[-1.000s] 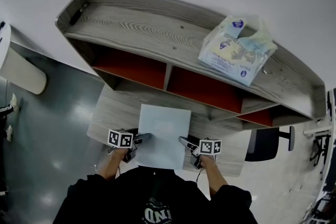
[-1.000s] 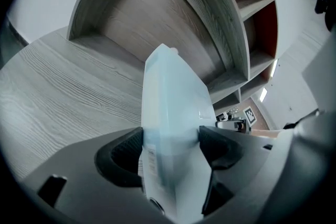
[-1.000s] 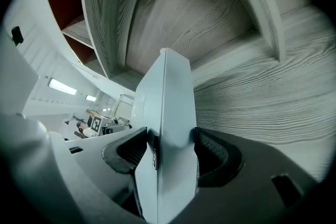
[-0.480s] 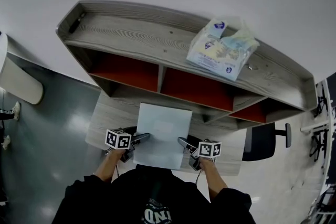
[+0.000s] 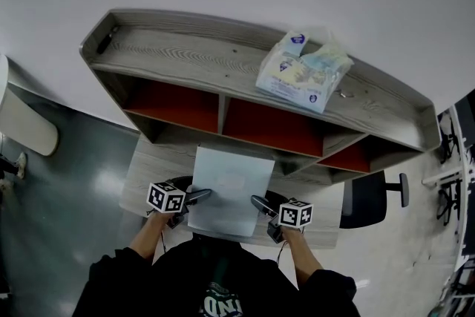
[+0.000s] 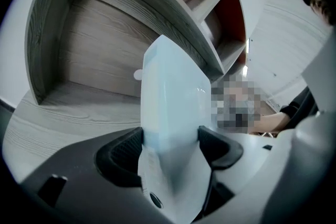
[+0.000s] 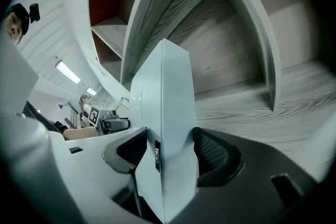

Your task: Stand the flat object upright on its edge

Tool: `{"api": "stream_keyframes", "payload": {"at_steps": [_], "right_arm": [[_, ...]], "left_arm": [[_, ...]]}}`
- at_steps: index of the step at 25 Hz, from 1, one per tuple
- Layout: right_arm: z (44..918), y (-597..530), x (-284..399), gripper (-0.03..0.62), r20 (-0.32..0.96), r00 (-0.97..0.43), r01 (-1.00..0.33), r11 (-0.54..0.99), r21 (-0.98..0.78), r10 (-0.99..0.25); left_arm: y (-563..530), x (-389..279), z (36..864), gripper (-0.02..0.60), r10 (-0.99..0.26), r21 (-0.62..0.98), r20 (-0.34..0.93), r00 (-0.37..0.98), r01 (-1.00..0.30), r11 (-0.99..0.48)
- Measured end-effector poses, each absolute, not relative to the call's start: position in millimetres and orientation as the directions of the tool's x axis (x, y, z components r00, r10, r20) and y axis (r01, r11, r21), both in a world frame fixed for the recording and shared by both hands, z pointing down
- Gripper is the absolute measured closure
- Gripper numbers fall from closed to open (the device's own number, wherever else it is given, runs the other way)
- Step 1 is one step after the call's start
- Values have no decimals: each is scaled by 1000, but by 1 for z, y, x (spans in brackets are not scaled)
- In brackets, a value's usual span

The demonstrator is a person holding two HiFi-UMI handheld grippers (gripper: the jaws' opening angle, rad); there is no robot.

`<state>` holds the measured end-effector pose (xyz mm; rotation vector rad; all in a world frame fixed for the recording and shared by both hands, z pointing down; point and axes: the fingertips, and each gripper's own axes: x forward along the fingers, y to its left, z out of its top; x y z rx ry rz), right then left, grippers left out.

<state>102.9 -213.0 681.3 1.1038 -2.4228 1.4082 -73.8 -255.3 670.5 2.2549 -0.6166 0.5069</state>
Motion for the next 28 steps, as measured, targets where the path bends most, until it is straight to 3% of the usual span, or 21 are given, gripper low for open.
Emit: {"api": "stream_keyframes", "payload": {"at_steps": [28], "right_arm": [[647,-224,109,335,507,-617,-787,470,-399,-602]], "left_arm": [[-271,-63,640,255,-313,258,565,763,-524,-812]]}}
